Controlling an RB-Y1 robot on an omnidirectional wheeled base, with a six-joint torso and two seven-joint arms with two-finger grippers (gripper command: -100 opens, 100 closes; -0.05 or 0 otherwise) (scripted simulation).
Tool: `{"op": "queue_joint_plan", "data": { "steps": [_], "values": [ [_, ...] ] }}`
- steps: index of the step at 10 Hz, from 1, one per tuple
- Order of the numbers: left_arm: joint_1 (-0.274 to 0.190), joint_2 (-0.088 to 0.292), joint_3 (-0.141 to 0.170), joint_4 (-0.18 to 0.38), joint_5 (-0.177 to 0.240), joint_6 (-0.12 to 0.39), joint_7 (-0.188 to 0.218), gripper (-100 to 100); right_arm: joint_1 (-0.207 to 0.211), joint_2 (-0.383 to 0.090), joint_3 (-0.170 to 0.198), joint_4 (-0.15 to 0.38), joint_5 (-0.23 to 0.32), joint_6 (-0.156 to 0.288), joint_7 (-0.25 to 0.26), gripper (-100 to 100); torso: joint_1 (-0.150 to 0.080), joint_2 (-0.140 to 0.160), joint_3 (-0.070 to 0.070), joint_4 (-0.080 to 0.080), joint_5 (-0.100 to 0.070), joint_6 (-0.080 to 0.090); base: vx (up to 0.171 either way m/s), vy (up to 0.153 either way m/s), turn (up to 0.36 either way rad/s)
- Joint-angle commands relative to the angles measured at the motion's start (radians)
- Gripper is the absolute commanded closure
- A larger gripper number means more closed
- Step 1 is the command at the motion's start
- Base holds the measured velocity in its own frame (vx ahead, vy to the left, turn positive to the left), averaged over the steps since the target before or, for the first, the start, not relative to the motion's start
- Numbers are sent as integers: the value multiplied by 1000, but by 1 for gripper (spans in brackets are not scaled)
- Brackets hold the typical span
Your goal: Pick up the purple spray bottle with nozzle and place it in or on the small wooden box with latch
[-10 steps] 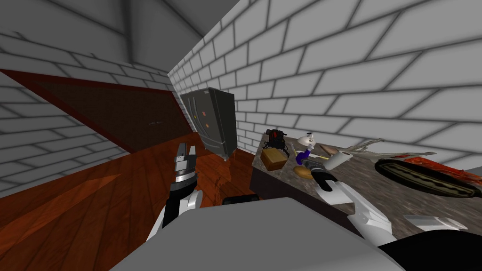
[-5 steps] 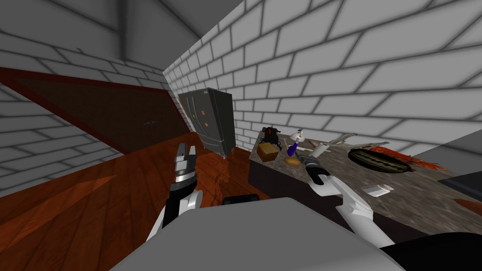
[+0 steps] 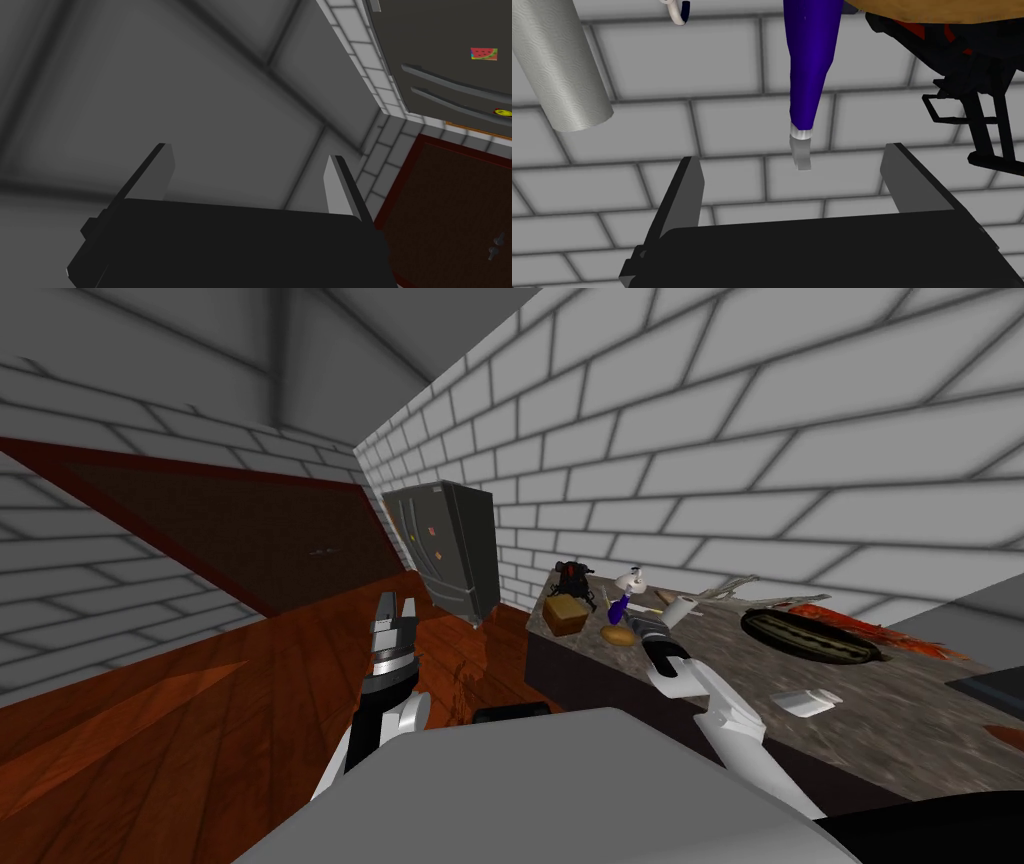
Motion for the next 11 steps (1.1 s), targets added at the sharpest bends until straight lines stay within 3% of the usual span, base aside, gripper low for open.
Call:
{"op": "queue_joint_plan", "data": {
  "steps": [1,4,5,6,7,8,11],
  "values": [
    [0,0,0,0,0,0,0,0,-18,23,-17,30,12,-32,-2,-100,0,0,0,0,0,0,87,-33,44],
    [0,0,0,0,0,0,0,0,-25,67,-29,89,27,-68,-7,-100,0,-2,-1,0,0,0,112,-43,57],
    [0,0,0,0,0,0,0,0,-24,67,-31,73,29,-65,-3,-100,-1,-3,-2,-1,0,0,62,-27,12],
    [0,0,0,0,0,0,0,0,-23,69,-31,75,30,-68,-3,0,1,0,0,0,0,0,11,-5,1],
    [0,0,0,0,0,0,0,0,-24,69,-31,75,30,-67,-3,-100,2,3,2,1,1,0,5,-2,1],
    [0,0,0,0,0,0,0,0,-24,69,-31,75,30,-67,-3,100,3,4,2,1,1,0,0,0,0],
    [0,0,0,0,0,0,0,0,-24,69,-32,75,30,-68,-3,100,3,5,2,1,0,0,0,0,0]
  ]
}}
